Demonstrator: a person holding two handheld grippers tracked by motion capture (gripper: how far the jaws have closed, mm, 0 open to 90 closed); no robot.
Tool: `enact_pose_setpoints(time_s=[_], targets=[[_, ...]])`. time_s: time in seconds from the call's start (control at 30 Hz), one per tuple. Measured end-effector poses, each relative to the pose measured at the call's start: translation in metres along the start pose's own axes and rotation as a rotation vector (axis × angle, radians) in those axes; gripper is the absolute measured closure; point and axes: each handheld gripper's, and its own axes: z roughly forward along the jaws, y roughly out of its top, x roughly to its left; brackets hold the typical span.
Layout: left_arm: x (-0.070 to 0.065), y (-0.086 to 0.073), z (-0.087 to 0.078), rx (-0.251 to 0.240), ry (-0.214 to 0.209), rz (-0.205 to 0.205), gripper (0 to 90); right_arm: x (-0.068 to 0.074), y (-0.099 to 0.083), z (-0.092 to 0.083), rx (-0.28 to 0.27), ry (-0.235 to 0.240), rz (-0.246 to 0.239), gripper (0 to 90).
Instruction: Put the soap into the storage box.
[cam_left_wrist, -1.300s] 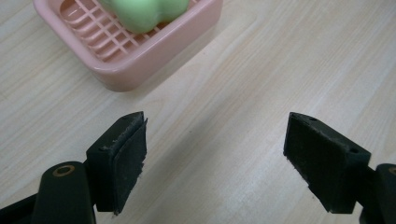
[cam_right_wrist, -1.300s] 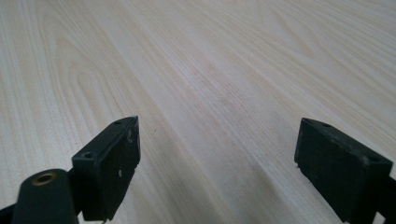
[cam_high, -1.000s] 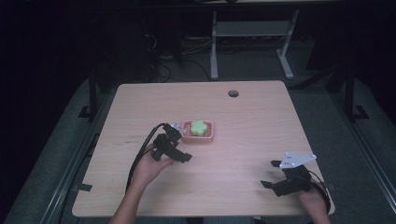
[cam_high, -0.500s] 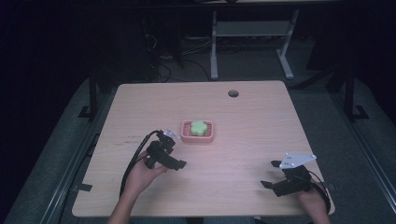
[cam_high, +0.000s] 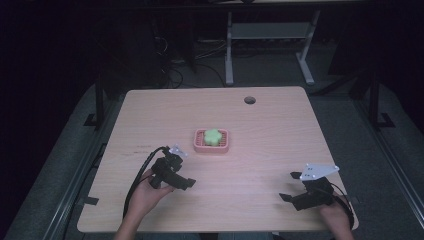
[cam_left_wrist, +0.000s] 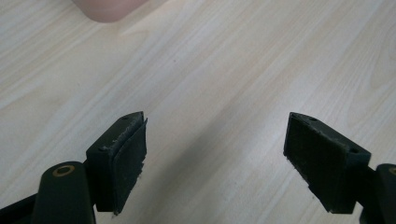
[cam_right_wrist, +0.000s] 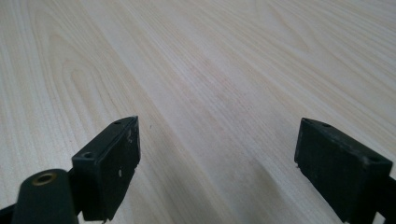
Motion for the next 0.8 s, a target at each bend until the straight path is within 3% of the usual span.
enact_pose_setpoints(time_s=[0.8], targets=[[-0.004, -0.04, -0.007, -0.008, 0.006, -0.021, 20.3, 0.0, -0.001, 0.004, 0.021, 0.001, -0.005, 13.8]])
